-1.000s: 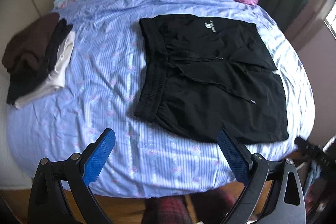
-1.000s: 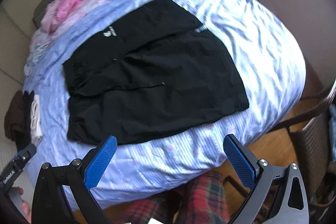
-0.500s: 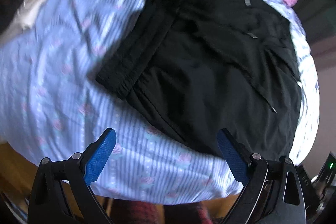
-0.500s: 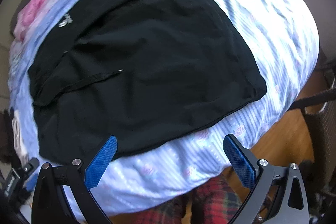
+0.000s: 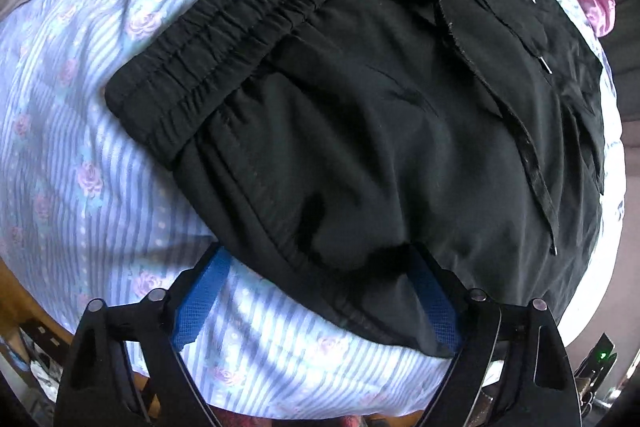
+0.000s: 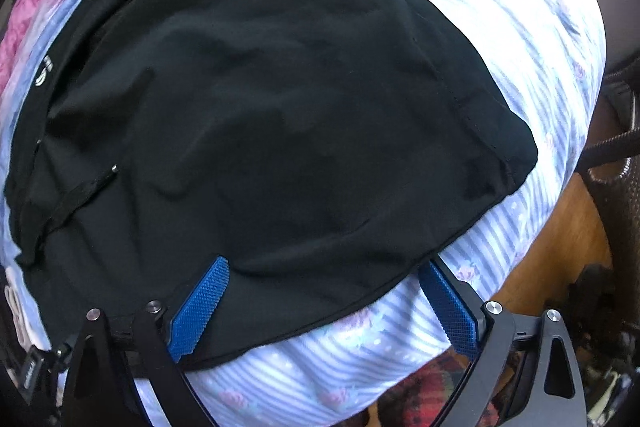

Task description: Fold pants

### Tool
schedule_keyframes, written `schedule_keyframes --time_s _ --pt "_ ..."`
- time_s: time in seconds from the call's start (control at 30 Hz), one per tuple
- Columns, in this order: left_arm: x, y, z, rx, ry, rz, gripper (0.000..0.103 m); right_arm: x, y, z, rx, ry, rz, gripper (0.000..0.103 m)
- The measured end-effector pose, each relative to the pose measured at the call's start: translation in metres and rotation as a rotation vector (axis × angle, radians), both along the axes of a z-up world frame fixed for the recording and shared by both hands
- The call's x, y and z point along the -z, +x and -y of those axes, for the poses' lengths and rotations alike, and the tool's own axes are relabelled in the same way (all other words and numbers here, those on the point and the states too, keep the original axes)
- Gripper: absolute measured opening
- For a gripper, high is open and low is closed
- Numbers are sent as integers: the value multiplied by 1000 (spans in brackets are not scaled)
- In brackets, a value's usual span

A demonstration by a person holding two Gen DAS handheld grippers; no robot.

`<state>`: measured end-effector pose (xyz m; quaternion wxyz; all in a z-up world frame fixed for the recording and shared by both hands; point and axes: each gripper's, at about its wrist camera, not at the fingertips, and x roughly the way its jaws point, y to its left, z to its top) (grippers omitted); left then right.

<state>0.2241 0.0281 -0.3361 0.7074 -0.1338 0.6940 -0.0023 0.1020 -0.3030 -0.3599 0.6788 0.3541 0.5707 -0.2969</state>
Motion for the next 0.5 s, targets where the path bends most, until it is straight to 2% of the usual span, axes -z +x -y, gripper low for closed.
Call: schedule_keyframes --time_s 0.03,0.07,0.1,0.13,0.17,0.2,0.23,0.27,0.3,0.33,0.37,0.5 --pt "0 -1 1 -5 -4 -2 82 1 1 1 6 6 -6 94" --pt "-1 -2 1 -9 -14 -4 75 2 1 1 9 14 -8 92" --pt "-1 -4 1 -8 -19 -2 64 1 2 1 16 23 -10 87" --pt "-4 -6 2 -3 -28 1 59 0 3 2 17 27 -11 80" --pt "-8 -6 2 1 -40 2 45 -2 4 3 16 33 -12 77" --pt "-11 -7 4 5 -52 3 33 -5 6 3 12 37 -14 67" --pt "-16 -8 5 8 -52 5 26 -8 8 5 4 37 -21 55" --pt "-20 -7 7 14 -55 8 14 -13 11 8 -8 35 -26 48" --pt "-25 -6 8 20 -63 12 9 -19 14 11 -22 31 -24 32" --pt "-29 -4 12 27 -64 15 8 -24 15 12 -36 24 -20 13" --pt "-35 -4 15 34 -58 21 8 -30 17 14 -54 19 -15 7" --pt "-55 7 13 55 -53 47 7 -59 23 22 -87 2 27 6"
